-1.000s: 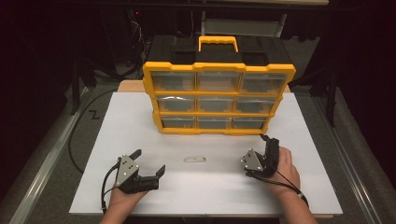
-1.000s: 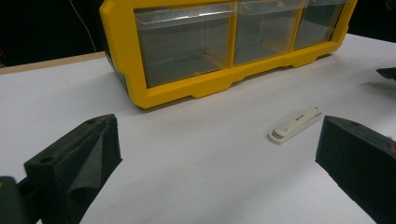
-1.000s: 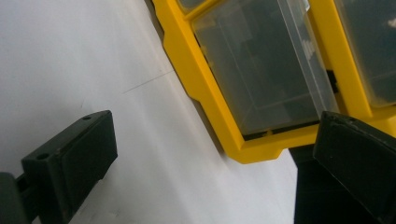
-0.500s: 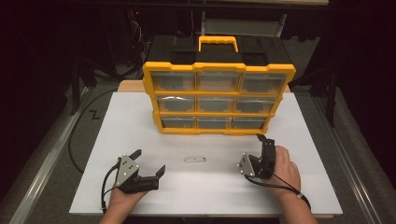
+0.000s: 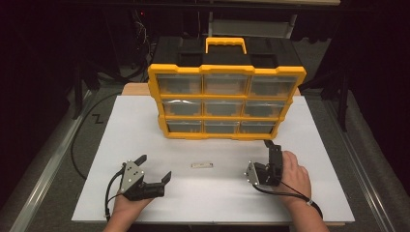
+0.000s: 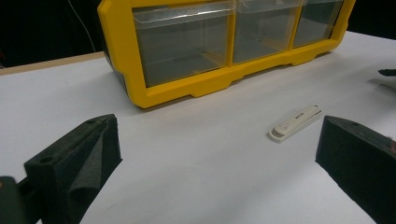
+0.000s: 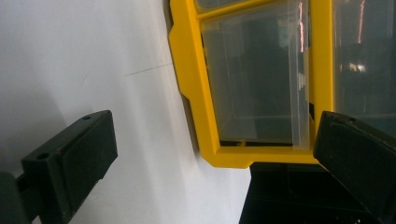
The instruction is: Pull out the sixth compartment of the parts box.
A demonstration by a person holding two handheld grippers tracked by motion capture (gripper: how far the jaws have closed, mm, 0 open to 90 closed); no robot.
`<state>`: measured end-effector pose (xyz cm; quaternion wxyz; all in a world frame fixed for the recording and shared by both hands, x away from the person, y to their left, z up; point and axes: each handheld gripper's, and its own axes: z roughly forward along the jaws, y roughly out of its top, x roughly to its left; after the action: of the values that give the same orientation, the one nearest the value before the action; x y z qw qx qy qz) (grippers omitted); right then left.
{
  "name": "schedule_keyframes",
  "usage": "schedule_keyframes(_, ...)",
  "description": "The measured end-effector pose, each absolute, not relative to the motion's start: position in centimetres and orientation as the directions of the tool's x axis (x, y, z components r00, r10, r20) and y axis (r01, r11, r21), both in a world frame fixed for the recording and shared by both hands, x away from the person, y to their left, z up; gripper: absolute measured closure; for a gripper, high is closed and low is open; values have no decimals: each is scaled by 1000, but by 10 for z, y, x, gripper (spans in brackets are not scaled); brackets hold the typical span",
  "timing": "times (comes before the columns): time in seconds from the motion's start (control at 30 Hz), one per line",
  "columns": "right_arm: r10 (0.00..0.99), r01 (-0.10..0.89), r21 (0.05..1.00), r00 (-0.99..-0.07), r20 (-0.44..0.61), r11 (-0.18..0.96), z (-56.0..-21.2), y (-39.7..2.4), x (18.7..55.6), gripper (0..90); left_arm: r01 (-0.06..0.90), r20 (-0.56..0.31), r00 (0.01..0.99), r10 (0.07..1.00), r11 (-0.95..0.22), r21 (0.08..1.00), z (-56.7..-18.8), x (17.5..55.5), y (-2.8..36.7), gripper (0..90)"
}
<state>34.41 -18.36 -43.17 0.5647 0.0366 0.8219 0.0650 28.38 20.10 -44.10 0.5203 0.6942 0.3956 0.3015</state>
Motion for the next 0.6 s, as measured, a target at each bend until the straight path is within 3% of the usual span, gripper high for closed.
schedule_keyframes(0.6,123,-22,138,-330,-936,990,-430,-182,338,107,235,9,508,861,-148,961,-441,284,201,7)
